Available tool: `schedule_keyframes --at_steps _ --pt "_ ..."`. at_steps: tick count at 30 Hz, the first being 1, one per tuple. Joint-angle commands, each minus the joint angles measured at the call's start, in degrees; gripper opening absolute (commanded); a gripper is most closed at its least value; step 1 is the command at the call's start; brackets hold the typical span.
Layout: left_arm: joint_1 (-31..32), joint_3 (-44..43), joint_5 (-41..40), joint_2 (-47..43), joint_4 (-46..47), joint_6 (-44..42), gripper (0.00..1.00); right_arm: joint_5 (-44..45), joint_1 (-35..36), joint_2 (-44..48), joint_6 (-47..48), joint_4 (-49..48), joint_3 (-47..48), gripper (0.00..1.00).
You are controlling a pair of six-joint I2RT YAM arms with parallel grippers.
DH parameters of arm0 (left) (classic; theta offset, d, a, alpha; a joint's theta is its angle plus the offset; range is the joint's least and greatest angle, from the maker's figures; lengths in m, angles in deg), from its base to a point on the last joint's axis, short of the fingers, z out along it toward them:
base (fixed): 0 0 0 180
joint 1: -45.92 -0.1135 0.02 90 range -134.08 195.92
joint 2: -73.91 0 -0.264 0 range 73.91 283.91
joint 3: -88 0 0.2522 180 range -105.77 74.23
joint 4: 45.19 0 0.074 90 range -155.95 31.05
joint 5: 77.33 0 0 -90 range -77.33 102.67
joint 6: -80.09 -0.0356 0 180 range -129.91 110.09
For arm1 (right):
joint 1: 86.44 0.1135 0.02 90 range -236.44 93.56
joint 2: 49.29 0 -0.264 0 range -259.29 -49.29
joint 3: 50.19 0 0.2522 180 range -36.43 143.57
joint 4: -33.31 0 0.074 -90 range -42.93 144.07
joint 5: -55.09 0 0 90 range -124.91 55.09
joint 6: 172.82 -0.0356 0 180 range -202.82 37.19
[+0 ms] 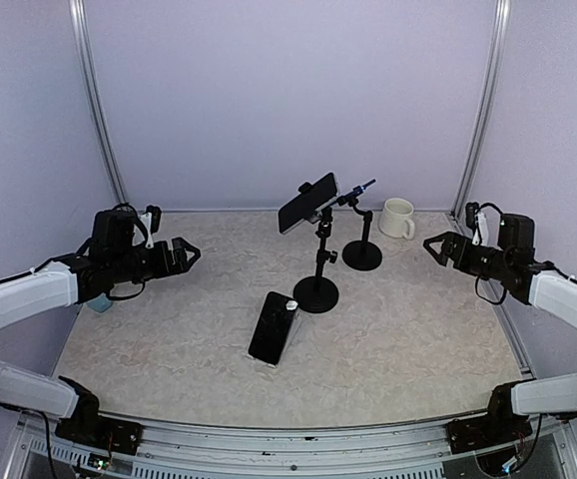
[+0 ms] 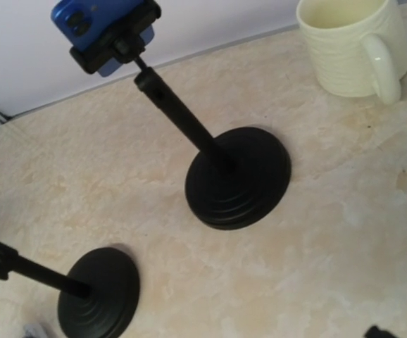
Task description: Remove the phone from the phone stand
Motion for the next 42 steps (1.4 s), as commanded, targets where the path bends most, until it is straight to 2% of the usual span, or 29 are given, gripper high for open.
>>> schedule_keyframes --at_steps 1,8,12,23,31,42 --pt "1.1 2.2 4.4 -2.5 2.0 -2.4 0.99 -5.1 -1.0 0.6 -0.1 -2.6 -1.3 1.0" --pt "7.9 4.8 4.0 -2.9 3.2 -3.8 0.99 -12.1 -0.9 2.7 1.1 -4.1 -3.6 1.0" --pt "14.3 5.0 0.5 -1.6 3.3 -3.8 0.99 -13.8 -0.5 4.1 -0.2 -5.4 -5.6 1.0" --pt "28.9 5.4 -10.3 5.8 4.2 -0.9 0.99 -11.1 5.4 5.5 -2.0 -8.2 -10.1 1.0" --pt "33.4 4.0 -11.0 12.4 6.8 0.1 0.99 -9.5 8.8 5.5 -5.2 -11.7 -13.7 1.0" --pt "37.6 2.4 -11.8 19.9 8.3 0.4 0.98 -9.4 9.0 3.9 -6.3 -14.0 -14.5 1.0"
